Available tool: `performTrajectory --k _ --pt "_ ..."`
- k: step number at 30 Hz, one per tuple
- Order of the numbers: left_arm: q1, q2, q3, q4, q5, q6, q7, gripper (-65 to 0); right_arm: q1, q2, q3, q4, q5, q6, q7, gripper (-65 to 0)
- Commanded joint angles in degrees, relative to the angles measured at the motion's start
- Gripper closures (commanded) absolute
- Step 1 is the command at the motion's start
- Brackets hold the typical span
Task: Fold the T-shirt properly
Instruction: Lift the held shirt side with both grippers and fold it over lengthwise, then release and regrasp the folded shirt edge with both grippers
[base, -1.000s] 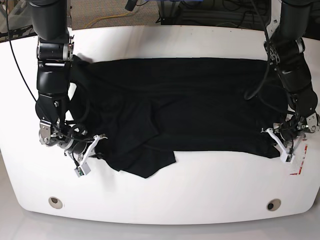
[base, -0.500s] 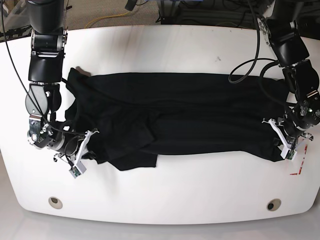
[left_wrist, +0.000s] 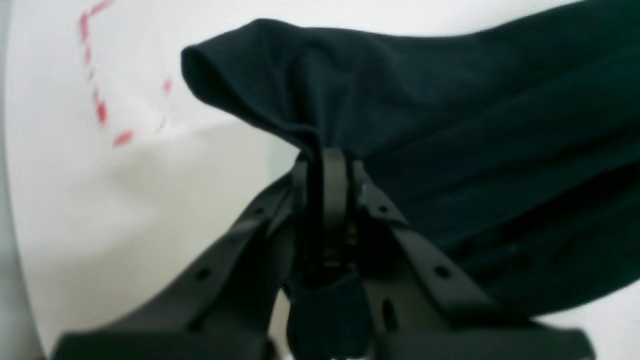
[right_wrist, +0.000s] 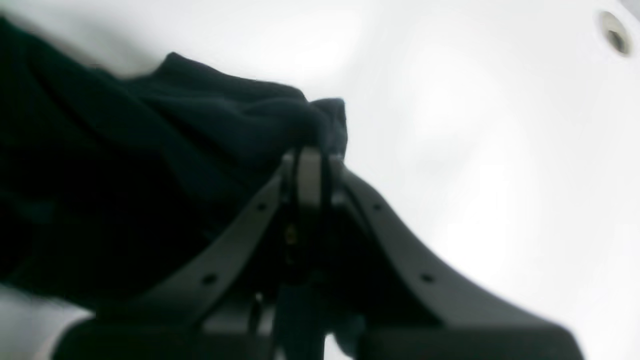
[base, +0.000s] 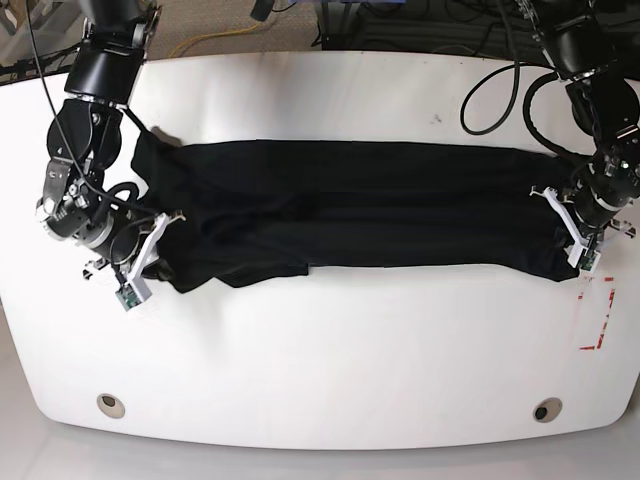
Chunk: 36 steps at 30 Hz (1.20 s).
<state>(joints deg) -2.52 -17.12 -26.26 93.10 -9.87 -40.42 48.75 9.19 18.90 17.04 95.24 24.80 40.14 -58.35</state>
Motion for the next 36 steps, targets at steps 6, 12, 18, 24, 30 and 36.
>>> performTrajectory --k 6,12,18,24,30,36 --pt "0.81 -2.17 -0.24 -0.92 -0.55 0.42 -1.32 -0.4 -6.86 -1.53 2.79 8.45 0.21 -0.14 0.72 0.0" --pt "3.18 -2.96 -0.24 -1.19 -0.64 0.42 -1.32 -0.8 -11.52 -2.32 3.93 10.03 0.21 -0.14 0.72 -1.6" --pt "6.88 -4.98 0.02 -1.45 -0.72 0.42 1.23 -9.9 -15.21 -2.41 3.75 10.30 0.21 -0.14 0.63 -12.0" --pt "7.40 -5.34 -0.33 -1.63 -0.55 0.42 5.53 -52.8 -16.97 -2.32 4.02 6.52 -0.14 -0.14 0.90 -39.3" --pt "9.25 -7.01 -0.24 -0.66 -1.69 0.42 5.62 -54.9 -16.62 -2.15 8.94 4.85 0.21 -0.14 0.72 -48.7" --pt "11.45 -8.94 -7.72 7.60 -12.77 0.42 8.26 -54.2 -14.60 -2.24 11.75 13.20 0.30 -0.14 -4.20 -49.1"
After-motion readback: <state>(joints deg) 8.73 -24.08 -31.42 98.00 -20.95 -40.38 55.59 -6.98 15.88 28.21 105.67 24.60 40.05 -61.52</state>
